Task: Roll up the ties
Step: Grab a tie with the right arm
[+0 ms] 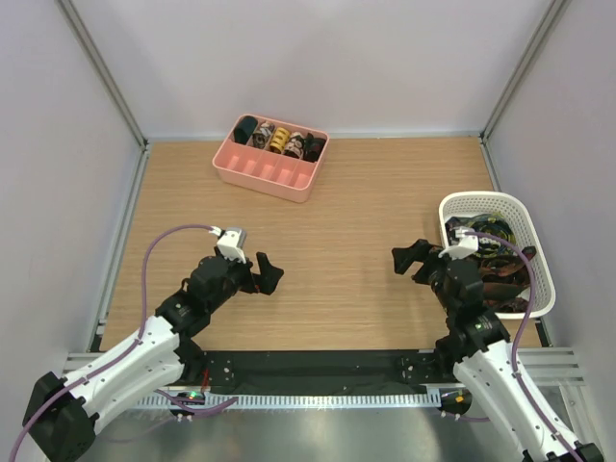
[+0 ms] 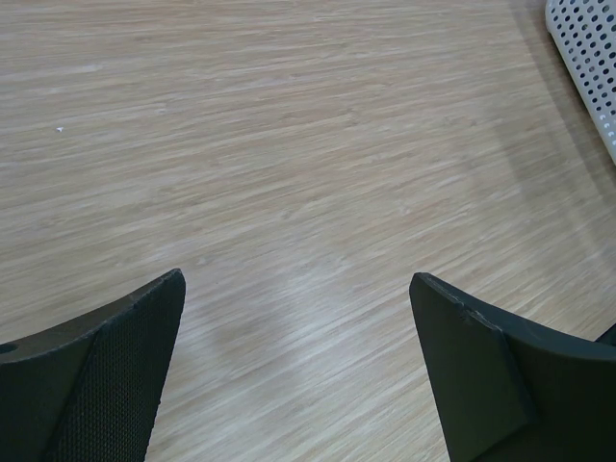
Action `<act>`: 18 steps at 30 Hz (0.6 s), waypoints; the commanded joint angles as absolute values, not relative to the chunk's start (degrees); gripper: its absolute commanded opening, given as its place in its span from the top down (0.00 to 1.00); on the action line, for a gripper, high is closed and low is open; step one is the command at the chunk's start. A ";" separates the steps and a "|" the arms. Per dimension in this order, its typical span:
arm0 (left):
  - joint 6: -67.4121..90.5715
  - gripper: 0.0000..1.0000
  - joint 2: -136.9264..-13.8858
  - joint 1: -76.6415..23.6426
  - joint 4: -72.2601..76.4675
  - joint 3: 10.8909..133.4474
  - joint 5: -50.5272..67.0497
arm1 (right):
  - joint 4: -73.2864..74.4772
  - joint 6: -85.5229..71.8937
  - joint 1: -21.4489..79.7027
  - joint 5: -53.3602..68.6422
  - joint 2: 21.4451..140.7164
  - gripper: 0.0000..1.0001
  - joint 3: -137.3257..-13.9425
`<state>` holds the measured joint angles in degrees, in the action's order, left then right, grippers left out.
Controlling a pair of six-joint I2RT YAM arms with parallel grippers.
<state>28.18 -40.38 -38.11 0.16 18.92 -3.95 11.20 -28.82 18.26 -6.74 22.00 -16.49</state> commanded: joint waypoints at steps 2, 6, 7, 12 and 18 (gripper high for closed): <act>27.68 0.00 -40.08 -37.97 1.67 19.25 -4.48 | 10.01 -28.21 18.19 -9.31 23.02 0.01 -20.64; 27.77 0.00 -40.34 -37.97 1.58 19.60 -4.57 | 23.85 -30.33 18.11 -23.70 31.35 0.28 -33.28; 27.69 0.00 -40.34 -37.97 1.58 19.60 -4.66 | 26.78 -30.06 17.93 -26.17 34.34 0.30 -36.70; 27.77 0.00 -40.61 -37.97 1.41 19.78 -3.87 | 35.94 -27.60 11.80 -29.98 50.26 0.27 -52.99; 27.95 0.00 -40.61 -37.97 1.41 19.86 -3.34 | 35.95 -25.23 -1.21 -24.54 60.88 0.12 -59.23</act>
